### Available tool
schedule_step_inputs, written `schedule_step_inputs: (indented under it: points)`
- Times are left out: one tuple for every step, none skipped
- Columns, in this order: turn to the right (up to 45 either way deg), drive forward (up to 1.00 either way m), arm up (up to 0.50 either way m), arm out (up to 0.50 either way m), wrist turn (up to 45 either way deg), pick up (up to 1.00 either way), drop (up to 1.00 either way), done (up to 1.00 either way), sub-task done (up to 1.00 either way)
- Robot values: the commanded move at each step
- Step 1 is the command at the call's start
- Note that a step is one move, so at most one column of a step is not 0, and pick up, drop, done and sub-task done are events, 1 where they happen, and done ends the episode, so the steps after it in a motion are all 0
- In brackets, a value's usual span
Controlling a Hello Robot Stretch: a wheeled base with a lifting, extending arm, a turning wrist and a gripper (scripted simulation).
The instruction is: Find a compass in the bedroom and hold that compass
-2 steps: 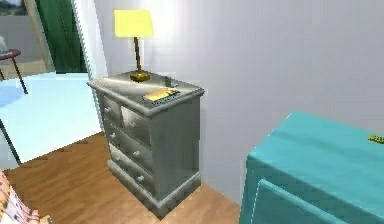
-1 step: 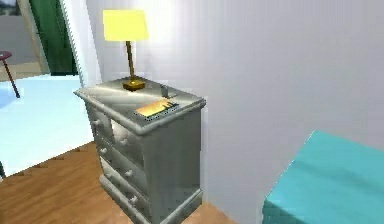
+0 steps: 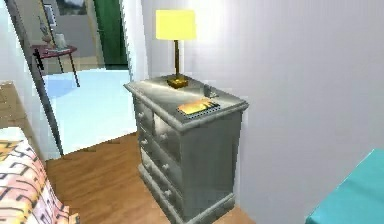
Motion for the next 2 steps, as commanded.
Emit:
schedule_step_inputs:
  points:
    - [0.0,0.45,0.00,0.00,0.0,0.00,0.00,0.00,0.00]
    - [-45.0,0.00,0.00,0.00,0.0,0.00,0.00,0.00,0.00]
